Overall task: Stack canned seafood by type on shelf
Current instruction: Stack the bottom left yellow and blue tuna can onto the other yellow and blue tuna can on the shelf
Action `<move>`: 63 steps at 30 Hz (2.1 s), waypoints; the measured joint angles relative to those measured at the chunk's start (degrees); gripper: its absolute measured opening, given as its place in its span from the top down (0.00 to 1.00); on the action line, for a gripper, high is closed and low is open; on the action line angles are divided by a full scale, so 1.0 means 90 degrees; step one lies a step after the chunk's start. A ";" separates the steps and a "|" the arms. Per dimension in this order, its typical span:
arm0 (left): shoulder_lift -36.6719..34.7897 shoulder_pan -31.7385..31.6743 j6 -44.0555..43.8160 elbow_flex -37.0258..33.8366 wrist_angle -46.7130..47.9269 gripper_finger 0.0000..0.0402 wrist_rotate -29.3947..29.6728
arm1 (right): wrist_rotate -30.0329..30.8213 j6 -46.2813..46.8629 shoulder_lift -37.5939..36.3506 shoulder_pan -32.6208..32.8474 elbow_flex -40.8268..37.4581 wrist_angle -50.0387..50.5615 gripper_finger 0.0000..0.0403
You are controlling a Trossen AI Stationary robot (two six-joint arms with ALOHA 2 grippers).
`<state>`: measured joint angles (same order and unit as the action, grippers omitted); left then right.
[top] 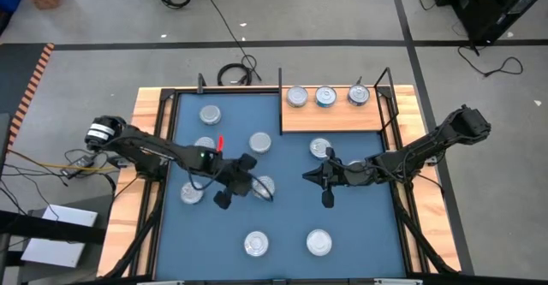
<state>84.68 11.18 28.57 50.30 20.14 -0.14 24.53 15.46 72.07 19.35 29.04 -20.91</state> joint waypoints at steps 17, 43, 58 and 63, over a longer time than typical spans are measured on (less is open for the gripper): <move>0.0851 0.0220 0.1814 0.0002 -0.0353 0.78 0.0998 | 0.0000 0.0047 0.0000 0.0000 0.0000 0.0021 0.92; 0.1089 0.0181 0.1389 0.0250 -0.0143 1.00 0.0874 | 0.0035 0.0051 0.0000 0.0000 0.0000 0.0002 0.90; 0.0854 -0.0235 0.0645 0.0396 -0.0073 1.00 0.0100 | 0.1080 -0.1293 0.2464 0.0260 0.1592 0.0206 0.56; 0.0788 -0.0288 0.0565 0.0396 -0.0066 1.00 0.0094 | 0.1158 -0.1711 0.3442 0.0296 0.2401 0.0438 0.48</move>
<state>91.77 8.59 33.65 53.87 19.55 0.70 34.96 0.06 103.05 22.02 50.65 -16.97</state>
